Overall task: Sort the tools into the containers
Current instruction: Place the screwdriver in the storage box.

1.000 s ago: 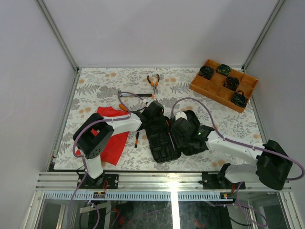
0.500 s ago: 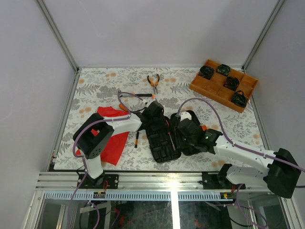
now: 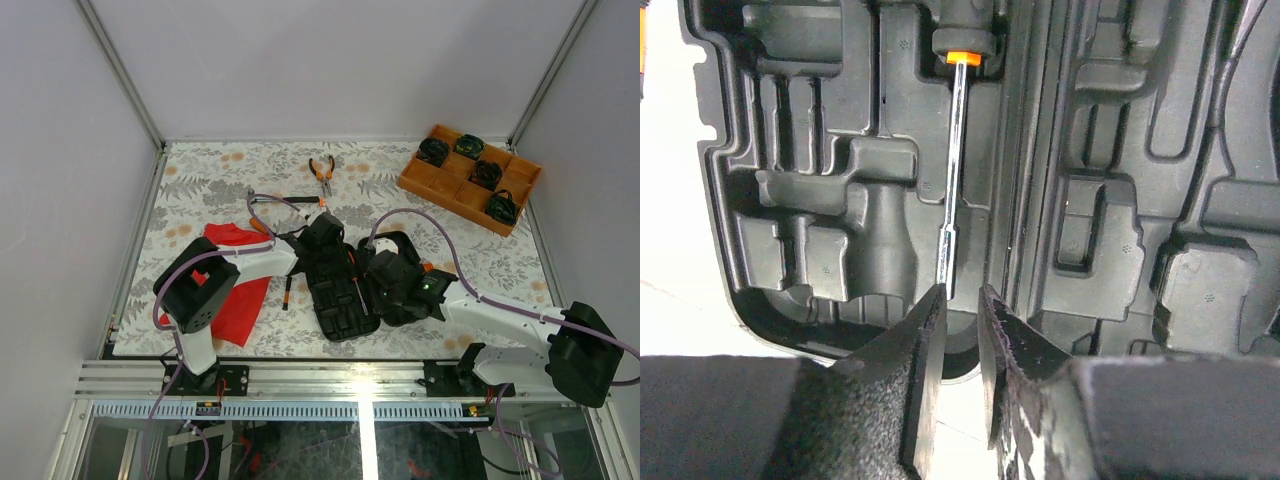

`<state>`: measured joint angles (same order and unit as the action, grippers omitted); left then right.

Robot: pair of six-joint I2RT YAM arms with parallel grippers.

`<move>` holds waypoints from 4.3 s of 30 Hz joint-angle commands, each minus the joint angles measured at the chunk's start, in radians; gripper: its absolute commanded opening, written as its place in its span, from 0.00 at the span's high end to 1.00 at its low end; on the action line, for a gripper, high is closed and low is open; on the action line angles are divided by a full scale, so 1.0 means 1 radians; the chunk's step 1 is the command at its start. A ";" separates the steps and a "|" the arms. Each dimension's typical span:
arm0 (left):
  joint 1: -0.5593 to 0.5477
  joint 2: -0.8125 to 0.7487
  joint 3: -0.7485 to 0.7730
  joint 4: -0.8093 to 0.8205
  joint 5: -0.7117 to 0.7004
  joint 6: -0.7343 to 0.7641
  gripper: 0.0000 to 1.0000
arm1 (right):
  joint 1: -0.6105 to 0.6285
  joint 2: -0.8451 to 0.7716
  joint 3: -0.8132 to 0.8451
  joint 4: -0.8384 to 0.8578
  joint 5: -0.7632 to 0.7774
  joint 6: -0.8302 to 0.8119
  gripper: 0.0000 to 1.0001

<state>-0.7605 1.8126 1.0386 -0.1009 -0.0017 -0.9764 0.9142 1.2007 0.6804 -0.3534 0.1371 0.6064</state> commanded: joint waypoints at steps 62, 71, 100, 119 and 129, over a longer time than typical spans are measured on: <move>-0.006 0.045 -0.043 -0.031 -0.034 -0.009 0.74 | 0.001 0.140 0.025 0.037 -0.007 0.049 0.81; -0.006 0.048 -0.040 -0.031 -0.029 -0.007 0.78 | 0.001 0.150 0.079 0.029 0.027 0.027 0.78; -0.030 0.054 -0.054 -0.065 -0.034 0.014 1.00 | 0.001 0.346 0.092 -0.087 -0.004 0.078 1.00; -0.029 0.118 -0.088 -0.078 0.065 0.017 1.00 | 0.001 0.485 0.063 -0.141 -0.041 0.132 1.00; -0.028 0.143 -0.140 -0.075 0.118 0.021 1.00 | -0.001 0.566 0.035 -0.129 -0.052 0.152 1.00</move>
<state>-0.7616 1.8328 0.9825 0.0257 0.0570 -0.9981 0.9081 1.5585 0.8471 -0.4179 0.1371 0.7212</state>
